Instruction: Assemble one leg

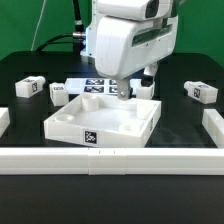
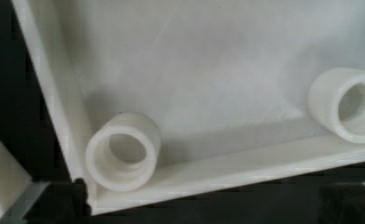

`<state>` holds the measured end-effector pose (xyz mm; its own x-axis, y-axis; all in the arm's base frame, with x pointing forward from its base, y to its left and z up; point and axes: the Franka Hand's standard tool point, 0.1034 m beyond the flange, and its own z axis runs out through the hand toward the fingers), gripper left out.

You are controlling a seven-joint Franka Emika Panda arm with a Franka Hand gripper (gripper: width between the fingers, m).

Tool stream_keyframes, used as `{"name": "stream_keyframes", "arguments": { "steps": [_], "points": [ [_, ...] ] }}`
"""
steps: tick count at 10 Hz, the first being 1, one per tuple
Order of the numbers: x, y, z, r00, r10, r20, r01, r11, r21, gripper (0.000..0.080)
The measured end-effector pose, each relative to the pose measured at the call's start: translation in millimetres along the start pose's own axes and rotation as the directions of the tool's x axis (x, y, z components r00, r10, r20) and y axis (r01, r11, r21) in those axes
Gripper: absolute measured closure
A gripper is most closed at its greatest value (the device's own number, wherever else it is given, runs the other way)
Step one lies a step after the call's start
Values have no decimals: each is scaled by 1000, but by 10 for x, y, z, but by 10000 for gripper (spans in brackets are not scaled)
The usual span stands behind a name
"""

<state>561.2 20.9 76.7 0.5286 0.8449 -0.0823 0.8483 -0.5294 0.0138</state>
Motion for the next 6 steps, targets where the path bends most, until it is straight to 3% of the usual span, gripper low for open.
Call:
{"name": "stream_keyframes", "arguments": {
  "steps": [6],
  "points": [
    [4,-7,2,1000,-1,0,1,1000,0,150]
  ]
}}
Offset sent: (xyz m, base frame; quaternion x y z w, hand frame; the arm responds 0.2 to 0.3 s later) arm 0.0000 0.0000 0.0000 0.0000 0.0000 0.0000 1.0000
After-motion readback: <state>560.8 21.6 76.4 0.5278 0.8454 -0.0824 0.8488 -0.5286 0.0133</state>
